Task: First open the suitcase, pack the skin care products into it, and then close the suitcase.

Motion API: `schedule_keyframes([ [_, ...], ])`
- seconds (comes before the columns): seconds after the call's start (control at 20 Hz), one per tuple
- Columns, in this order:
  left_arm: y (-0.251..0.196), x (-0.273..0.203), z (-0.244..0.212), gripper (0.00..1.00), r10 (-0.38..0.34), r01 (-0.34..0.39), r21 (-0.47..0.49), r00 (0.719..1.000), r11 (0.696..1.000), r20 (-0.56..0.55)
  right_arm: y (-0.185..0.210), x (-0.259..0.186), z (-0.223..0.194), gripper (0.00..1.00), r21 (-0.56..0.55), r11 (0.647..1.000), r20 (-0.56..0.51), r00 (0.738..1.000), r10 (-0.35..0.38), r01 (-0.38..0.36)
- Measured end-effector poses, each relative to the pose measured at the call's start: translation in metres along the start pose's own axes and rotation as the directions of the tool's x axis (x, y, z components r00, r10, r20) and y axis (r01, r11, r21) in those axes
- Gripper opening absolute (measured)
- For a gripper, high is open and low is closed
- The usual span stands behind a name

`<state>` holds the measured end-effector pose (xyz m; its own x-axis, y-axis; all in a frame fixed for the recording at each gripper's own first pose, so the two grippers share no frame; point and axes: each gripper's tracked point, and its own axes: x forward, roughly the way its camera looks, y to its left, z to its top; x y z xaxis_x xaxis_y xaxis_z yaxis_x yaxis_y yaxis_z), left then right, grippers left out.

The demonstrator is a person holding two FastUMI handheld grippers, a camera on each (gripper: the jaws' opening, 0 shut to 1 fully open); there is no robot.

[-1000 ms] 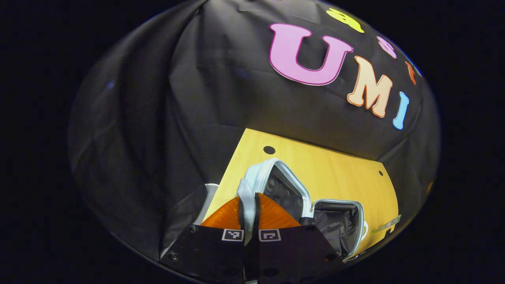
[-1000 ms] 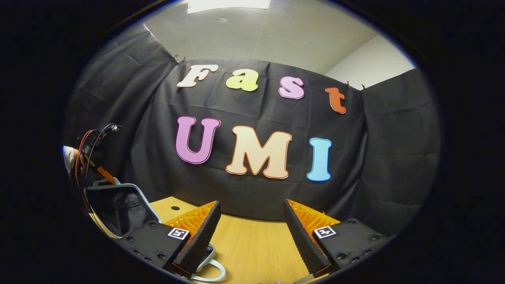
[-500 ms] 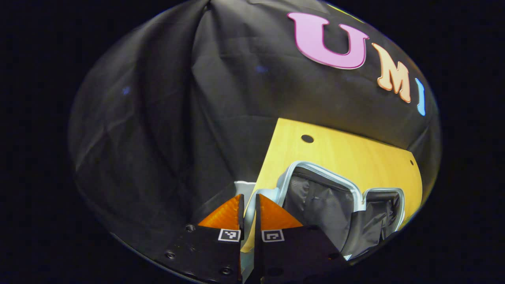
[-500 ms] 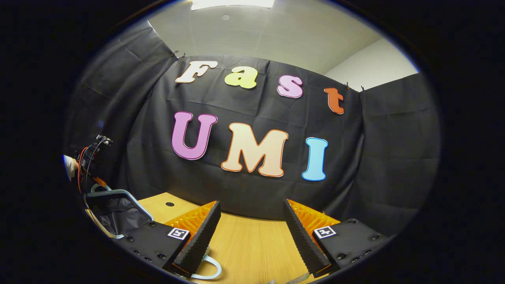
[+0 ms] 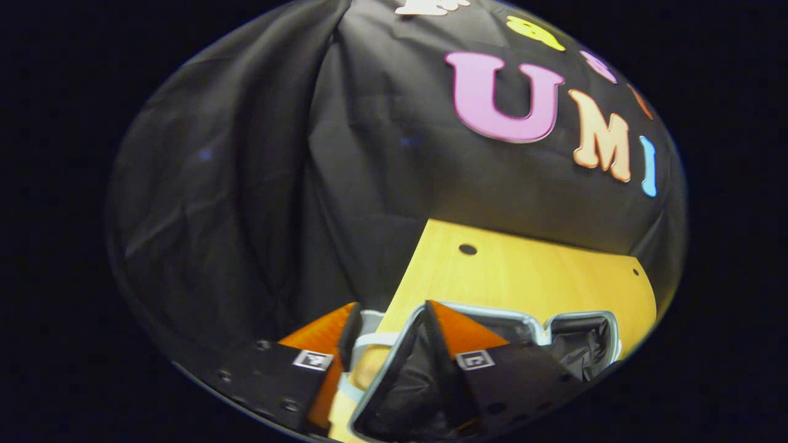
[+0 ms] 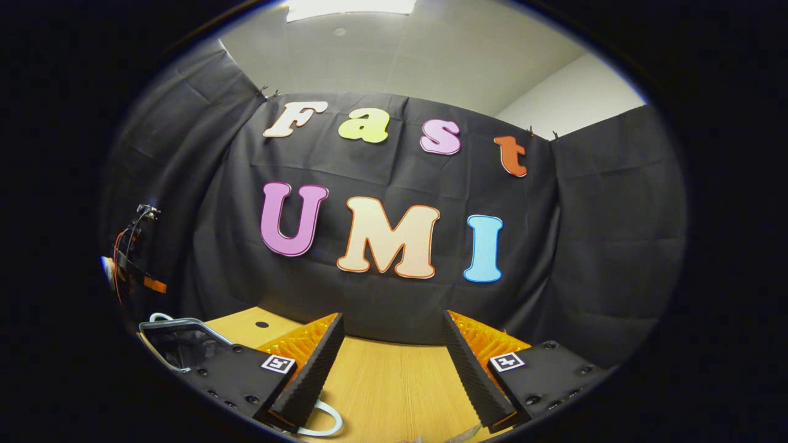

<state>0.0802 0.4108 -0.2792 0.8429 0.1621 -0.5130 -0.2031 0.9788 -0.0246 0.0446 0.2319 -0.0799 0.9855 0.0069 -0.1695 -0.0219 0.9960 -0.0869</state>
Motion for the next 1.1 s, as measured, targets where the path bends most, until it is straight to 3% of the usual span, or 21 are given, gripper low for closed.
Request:
schedule_keyframes([
  [0.05,-0.015,-0.008,0.017,0.77,-0.010,0.009,0.010,0.998,1.000,0.069,-0.005,0.001,0.003,0.98,0.012,1.000,0.010,1.000,-0.001,0.001],
  [0.2,-0.061,-0.043,0.071,0.88,-0.028,0.026,0.011,0.962,1.000,0.272,-0.030,0.001,0.013,0.98,0.043,0.999,0.054,0.998,-0.023,0.020],
  [0.35,-0.113,-0.095,0.129,0.94,-0.036,0.077,-0.069,0.884,0.995,0.467,-0.050,0.002,0.018,1.00,0.059,0.998,0.045,0.999,0.000,-0.003],
  [0.5,-0.161,-0.149,0.169,0.93,-0.063,0.112,-0.045,0.801,0.993,0.595,-0.089,-0.002,0.034,0.98,0.065,0.998,0.082,0.997,-0.008,0.003],
  [0.85,-0.278,-0.209,0.169,0.92,-0.102,0.094,0.046,0.768,0.994,0.632,-0.167,-0.002,0.041,0.98,0.116,0.993,0.128,0.991,-0.022,0.007],
  [1.1,-0.378,-0.233,0.147,0.94,-0.197,0.170,0.104,0.764,0.980,0.615,-0.208,-0.002,0.035,0.98,0.149,0.989,0.136,0.991,-0.016,-0.005],
])
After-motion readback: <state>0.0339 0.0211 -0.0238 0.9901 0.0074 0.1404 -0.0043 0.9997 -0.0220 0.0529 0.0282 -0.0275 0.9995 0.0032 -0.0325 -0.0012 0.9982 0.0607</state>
